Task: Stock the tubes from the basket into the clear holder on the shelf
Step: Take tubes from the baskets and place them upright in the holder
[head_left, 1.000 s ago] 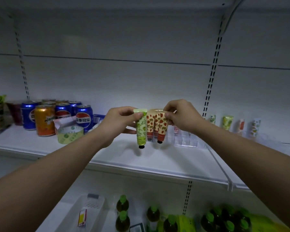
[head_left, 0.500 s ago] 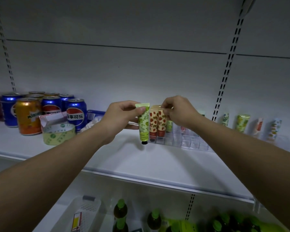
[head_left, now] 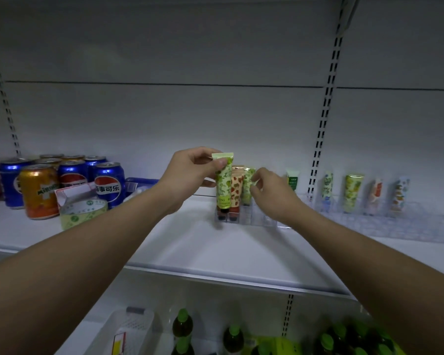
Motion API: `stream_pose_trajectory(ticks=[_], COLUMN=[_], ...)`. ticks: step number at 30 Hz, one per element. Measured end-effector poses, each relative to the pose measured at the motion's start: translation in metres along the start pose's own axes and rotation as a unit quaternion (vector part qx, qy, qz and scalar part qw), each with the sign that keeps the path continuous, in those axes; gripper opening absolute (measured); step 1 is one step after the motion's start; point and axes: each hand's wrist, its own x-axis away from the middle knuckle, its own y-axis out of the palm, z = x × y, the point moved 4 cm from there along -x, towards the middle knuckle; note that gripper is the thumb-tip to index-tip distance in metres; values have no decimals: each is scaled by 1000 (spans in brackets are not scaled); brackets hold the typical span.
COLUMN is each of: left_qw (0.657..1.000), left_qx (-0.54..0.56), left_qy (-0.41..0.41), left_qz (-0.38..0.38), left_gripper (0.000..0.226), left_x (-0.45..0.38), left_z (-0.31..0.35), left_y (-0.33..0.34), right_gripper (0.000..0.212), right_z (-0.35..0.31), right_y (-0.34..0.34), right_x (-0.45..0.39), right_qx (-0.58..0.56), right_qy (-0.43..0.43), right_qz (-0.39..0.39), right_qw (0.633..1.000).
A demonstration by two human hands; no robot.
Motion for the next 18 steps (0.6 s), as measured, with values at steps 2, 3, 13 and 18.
stream_pose_trajectory(ticks=[2,3,13,18], left_qw=[1000,1000,991,972], left_qx=[-8,-18,-124,-216], left_qy=[7,7,-16,-3], left_qz=[3,5,54,95], left_gripper=[10,10,9,13], left_x=[-3,-5,-41,-67], left_z=[7,10,11,11], left_y=[11,16,63,78], right_gripper=[18,18,51,61], right_z=[8,12,59,59], right_y=[6,8,26,34], right_x=[17,26,80,79], right_qx=[22,27,11,35], right_qy=[-14,-22,-55,-78], right_qz=[-51,-74,-188,-207], right_qw=[998,997,981,975])
